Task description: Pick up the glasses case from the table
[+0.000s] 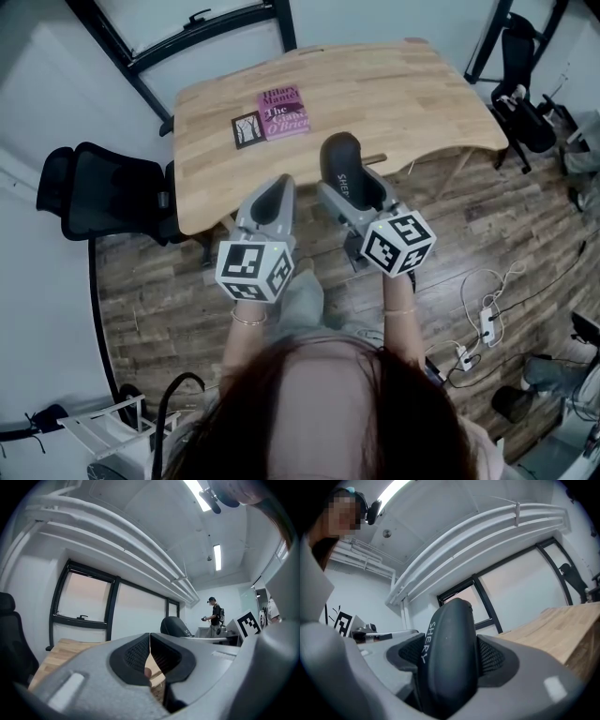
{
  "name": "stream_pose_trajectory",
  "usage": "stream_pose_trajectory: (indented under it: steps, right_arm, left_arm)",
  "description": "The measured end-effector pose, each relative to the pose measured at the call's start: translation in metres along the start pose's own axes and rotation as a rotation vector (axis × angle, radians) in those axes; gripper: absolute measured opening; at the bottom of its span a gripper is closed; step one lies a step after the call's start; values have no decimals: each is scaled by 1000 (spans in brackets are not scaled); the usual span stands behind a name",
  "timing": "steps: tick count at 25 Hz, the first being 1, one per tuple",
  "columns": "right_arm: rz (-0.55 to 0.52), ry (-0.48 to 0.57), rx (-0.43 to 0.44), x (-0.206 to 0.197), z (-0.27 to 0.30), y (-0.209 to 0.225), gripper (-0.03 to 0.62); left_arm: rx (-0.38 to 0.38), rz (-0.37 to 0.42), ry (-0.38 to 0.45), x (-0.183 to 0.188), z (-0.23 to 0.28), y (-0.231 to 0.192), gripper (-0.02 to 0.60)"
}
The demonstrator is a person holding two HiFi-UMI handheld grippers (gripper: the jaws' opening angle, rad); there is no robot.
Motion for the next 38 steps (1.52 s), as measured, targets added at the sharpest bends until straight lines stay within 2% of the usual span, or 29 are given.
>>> stream_pose_trajectory:
  steps: [21, 38]
  right_arm:
    - [-29, 39, 4, 5, -34, -14, 347]
    - [-38, 59, -3, 6, -41, -13, 347]
  left_arm:
    - [-14, 11, 10, 0, -22, 27, 9]
    - [-13, 15, -3, -1, -23, 32, 9]
Point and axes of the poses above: the fingertips, and each gripper's own axes: z forward along the fingers, y to its right, x out of its top, the point moved 7 cm from there along -z, backward along the fingers, and after that the axes turned 4 degrees about z, right-handed, at the moved point
